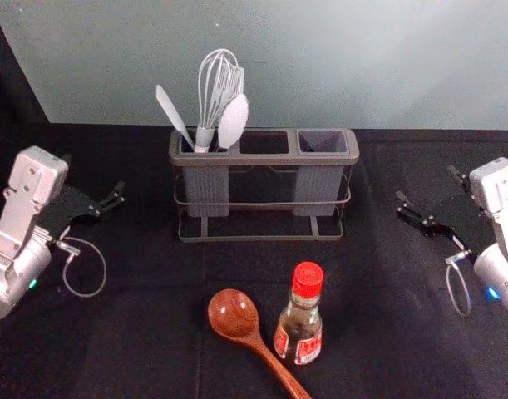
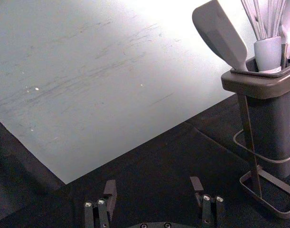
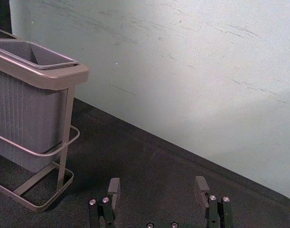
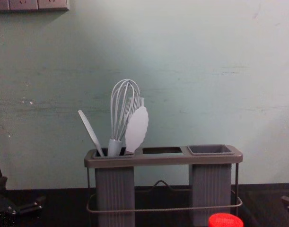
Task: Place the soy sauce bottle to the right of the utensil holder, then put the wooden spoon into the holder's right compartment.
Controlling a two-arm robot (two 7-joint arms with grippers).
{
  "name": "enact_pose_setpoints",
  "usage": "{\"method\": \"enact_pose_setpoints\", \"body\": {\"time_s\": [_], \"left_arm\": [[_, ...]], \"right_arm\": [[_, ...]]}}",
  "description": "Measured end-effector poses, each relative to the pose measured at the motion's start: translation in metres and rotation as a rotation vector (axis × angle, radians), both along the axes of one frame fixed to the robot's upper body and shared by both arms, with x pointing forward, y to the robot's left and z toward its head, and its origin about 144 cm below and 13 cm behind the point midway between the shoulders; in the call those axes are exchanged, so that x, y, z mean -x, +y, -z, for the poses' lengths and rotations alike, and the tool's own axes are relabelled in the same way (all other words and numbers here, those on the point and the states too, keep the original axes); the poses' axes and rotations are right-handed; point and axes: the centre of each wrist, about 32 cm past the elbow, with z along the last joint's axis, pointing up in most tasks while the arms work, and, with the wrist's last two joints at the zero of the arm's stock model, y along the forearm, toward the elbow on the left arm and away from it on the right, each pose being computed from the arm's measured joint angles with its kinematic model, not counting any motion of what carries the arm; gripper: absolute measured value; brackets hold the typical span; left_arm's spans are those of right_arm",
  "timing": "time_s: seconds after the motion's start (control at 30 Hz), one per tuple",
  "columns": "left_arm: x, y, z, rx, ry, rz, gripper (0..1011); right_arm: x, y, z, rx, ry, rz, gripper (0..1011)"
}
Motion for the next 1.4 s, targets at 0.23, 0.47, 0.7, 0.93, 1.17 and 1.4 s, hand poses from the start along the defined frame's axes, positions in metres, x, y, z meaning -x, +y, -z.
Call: {"method": "enact_pose_setpoints", "body": {"time_s": [0.23,0.47,0.7,0.93,1.17,1.4], "left_arm": [[0.0,0.0,0.0,0.0,0.0,0.0,1011],[0.0,0.0,0.0,0.0,0.0,0.0,1011],[0.0,0.0,0.0,0.0,0.0,0.0,1011],[0.0,0.0,0.0,0.0,0.0,0.0,1011],[0.0,0.0,0.0,0.0,0.0,0.0,1011],[0.0,0.0,0.0,0.0,0.0,0.0,1011]], "right_arm": [[0.0,0.0,0.0,0.0,0.0,0.0,1003],[0.0,0.0,0.0,0.0,0.0,0.0,1003],[0.0,0.0,0.0,0.0,0.0,0.0,1002],[0.0,0.0,0.0,0.0,0.0,0.0,1002],[0.0,0.0,0.0,0.0,0.0,0.0,1003],[0.0,0.0,0.0,0.0,0.0,0.0,1002]]}}
